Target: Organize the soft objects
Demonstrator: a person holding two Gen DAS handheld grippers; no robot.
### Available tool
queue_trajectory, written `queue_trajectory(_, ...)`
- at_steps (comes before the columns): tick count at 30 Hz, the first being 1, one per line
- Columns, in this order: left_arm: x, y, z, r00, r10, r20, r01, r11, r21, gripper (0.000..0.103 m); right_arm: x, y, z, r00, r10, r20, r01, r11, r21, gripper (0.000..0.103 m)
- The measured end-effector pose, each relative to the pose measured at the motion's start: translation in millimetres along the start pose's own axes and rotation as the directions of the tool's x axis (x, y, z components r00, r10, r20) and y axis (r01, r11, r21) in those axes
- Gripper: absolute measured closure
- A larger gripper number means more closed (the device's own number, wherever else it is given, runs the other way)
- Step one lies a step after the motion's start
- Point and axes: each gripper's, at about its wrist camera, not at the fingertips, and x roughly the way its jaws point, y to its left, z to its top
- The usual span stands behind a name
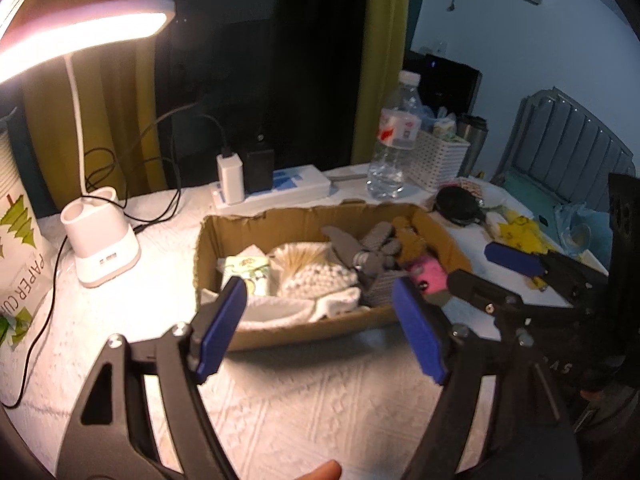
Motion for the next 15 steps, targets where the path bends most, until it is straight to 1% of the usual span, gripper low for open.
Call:
queue_trajectory(2,-9,-4,-2,1.0,0.0,0.014,0.0,1.0,0.002,0.025,-8,-1,-3,1.0,-0.003,0.009,0.003,1.0,0.005,0.034)
queue_trajectory(3,-13,-7,-3,1.0,0.001,0.022,-0.001,1.0,0.002,0.021,-13,-1,-5,1.0,-0.003,0.012,0.003,1.0,0.007,0.033)
queue_trajectory(5,-22,-10,-4,0.999,-0.003,0.036,0.003,1.0,-0.003,0.017,-21,-1,-7,1.0,-0.007,0.021,0.007,1.0,0.009,0.033)
queue_trajectory(15,-65,-25,-4,0.994,0.016,0.112,-0.014,1.0,-0.015,0.015,-68,5,-10,0.997,-0.026,0.079,0.026,1.0,0.001,0.033)
